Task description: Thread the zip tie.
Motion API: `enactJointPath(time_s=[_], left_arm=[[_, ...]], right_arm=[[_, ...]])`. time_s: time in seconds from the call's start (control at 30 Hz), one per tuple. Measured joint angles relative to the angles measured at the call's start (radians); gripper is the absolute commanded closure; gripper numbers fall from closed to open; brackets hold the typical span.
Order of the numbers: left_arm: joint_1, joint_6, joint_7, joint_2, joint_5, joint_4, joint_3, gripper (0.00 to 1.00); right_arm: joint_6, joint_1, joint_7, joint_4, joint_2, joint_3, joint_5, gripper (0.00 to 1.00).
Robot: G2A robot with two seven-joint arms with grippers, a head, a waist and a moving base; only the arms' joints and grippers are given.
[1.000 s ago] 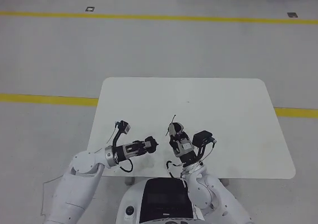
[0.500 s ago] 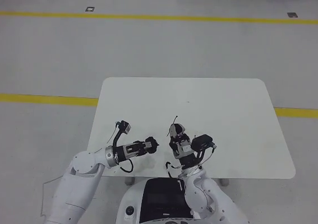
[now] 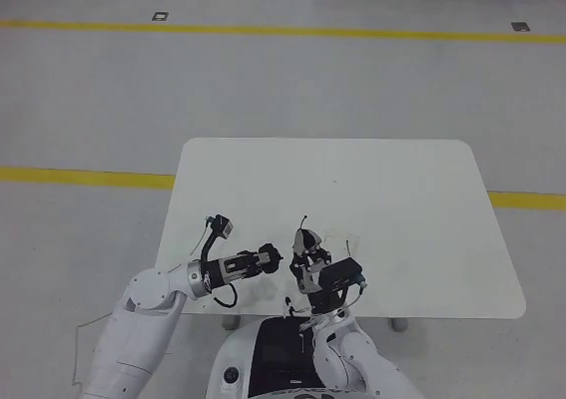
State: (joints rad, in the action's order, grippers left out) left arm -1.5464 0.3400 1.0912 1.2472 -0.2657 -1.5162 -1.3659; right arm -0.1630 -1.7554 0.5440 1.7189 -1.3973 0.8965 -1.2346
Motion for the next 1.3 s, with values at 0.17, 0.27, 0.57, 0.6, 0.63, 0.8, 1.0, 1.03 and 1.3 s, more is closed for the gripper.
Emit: enactJointPath(time_s=[0.17,0.27,0.57,0.6,0.63,0.8,1.0,1.03,1.3], left_arm=[[0.001,-0.010,-0.030,0.000,0.009,-0.003,0.014,1.00],[0.003,-0.008,-0.062,-0.002,0.010,-0.004,0.029,1.00],[0.010,0.000,-0.105,-0.012,-0.010,-0.002,0.049,1.00],[0.009,0.000,-0.106,-0.013,-0.013,-0.002,0.049,1.00],[0.009,0.000,-0.106,-0.014,-0.016,-0.002,0.050,1.00],[0.011,0.000,-0.074,-0.018,-0.039,-0.004,0.057,1.00],[0.011,0.000,-0.075,-0.018,-0.038,-0.004,0.057,1.00],[0.011,0.000,-0.075,-0.018,-0.038,-0.004,0.057,1.00],[0.011,0.000,-0.075,-0.018,-0.038,-0.004,0.057,1.00]], right_arm=[[0.005,0.003,-0.013,0.003,0.000,-0.001,-0.002,1.00],[-0.002,0.005,-0.023,0.004,-0.001,-0.010,-0.029,1.00],[-0.035,0.022,-0.010,-0.018,-0.002,-0.030,-0.039,1.00],[-0.039,0.023,-0.009,-0.020,-0.001,-0.031,-0.037,1.00],[-0.043,0.024,-0.008,-0.022,-0.001,-0.032,-0.035,1.00],[-0.054,0.030,0.005,-0.028,0.000,-0.038,-0.035,1.00],[-0.051,0.031,0.000,-0.026,0.000,-0.037,-0.035,1.00],[-0.049,0.032,-0.004,-0.025,0.000,-0.036,-0.034,1.00],[-0.044,0.025,-0.022,-0.015,0.000,-0.034,-0.046,1.00]])
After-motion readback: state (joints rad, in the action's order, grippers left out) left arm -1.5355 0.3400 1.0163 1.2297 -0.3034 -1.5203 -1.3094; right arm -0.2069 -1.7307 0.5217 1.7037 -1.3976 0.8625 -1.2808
